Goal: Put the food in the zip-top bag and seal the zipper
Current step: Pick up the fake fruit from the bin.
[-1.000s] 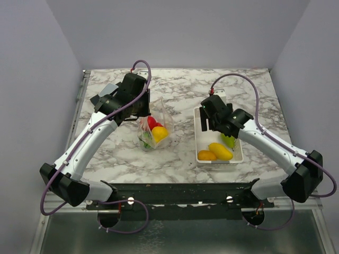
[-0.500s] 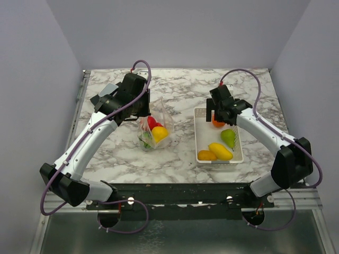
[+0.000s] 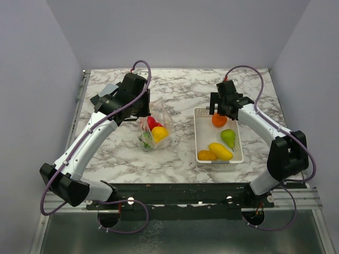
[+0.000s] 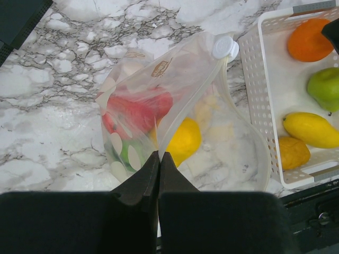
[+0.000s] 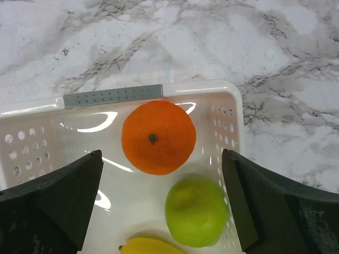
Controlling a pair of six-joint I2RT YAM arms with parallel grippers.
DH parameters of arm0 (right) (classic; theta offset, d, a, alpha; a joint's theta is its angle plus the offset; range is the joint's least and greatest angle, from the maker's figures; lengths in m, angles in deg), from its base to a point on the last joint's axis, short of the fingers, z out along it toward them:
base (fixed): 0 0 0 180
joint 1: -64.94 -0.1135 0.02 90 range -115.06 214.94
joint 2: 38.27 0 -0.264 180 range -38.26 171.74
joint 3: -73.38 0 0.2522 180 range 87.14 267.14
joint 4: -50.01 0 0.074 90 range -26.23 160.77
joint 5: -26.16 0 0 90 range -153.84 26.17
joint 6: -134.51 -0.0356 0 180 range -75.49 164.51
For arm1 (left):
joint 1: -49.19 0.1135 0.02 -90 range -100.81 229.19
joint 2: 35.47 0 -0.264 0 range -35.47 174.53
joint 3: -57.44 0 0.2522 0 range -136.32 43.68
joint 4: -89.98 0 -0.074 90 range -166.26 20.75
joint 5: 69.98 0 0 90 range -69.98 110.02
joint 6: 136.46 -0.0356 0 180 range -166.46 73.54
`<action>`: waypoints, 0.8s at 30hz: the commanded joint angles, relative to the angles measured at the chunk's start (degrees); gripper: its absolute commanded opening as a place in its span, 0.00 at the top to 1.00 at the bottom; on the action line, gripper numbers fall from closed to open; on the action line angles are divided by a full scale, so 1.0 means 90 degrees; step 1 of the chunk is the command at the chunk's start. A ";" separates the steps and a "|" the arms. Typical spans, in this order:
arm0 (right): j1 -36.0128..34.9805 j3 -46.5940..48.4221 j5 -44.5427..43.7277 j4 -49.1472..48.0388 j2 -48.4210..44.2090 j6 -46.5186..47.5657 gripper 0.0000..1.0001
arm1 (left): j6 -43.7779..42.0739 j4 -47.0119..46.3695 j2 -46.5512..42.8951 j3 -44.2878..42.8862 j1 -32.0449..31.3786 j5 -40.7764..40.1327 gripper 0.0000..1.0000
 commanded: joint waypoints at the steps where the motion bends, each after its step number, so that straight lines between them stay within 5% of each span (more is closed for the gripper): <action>1: 0.0087 0.0038 0.0320 -0.0341 0.0351 0.0182 0.00 | -0.0082 0.0127 -0.0078 -0.0206 0.0005 0.0126 1.00; 24: 0.0348 0.0159 0.0710 -0.0464 0.1131 0.0105 0.00 | -0.0089 0.0185 -0.0212 -0.0168 -0.0002 0.0037 1.00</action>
